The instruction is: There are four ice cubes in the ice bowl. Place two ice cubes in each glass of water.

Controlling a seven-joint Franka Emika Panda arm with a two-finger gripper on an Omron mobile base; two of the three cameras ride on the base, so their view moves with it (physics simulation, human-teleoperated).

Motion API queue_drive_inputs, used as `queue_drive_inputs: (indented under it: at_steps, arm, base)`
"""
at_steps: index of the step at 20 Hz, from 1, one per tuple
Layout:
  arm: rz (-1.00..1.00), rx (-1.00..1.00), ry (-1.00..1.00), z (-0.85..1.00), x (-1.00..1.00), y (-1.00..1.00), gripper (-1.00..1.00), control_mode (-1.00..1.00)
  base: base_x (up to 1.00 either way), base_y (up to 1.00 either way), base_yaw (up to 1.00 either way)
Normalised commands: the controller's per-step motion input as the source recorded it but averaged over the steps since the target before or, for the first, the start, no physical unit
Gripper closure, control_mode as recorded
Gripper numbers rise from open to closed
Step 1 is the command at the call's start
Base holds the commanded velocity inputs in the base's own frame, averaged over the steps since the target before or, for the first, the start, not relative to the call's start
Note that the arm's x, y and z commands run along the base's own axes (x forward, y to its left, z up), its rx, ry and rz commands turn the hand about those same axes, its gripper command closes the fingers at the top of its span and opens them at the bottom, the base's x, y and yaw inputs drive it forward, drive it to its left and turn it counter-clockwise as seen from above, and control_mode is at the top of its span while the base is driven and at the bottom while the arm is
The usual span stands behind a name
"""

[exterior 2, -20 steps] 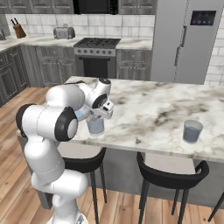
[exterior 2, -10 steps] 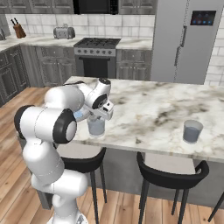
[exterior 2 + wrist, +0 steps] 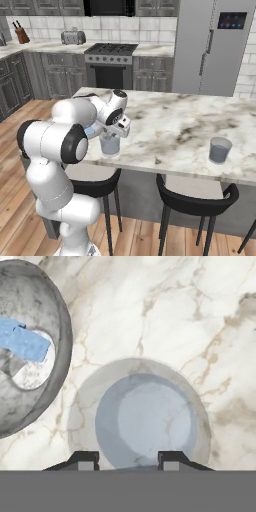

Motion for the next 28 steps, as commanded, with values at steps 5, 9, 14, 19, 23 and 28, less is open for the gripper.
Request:
queue_drive_inputs:
  at_steps: [5, 9, 14, 19, 23, 28]
  arm:
    - [0.0, 0.0, 0.0, 0.0, 0.14, 0.0, 1.0, -1.0]
    - [0.0, 0.0, 0.01, -0.05, 0.1, 0.0, 1.0, -1.0]
    - [0.0, 0.01, 0.03, -0.16, 0.06, 0.0, 1.0, -1.0]
    - [0.0, 0.01, 0.02, -0.09, 0.04, 0.0, 1.0, -1.0]
    - [0.0, 0.02, 0.0, 0.0, 0.0, 0.0, -1.0, -1.0]
    - [0.0, 0.02, 0.0, 0.0, 0.0, 0.0, -1.0, -1.0]
  base:
    - [0.0, 0.0, 0.0]
    - [0.0, 0.0, 0.0]
    - [0.0, 0.0, 0.0]
    - [0.0, 0.0, 0.0]
    - [0.0, 0.0, 0.0]
    - [0.0, 0.0, 0.0]
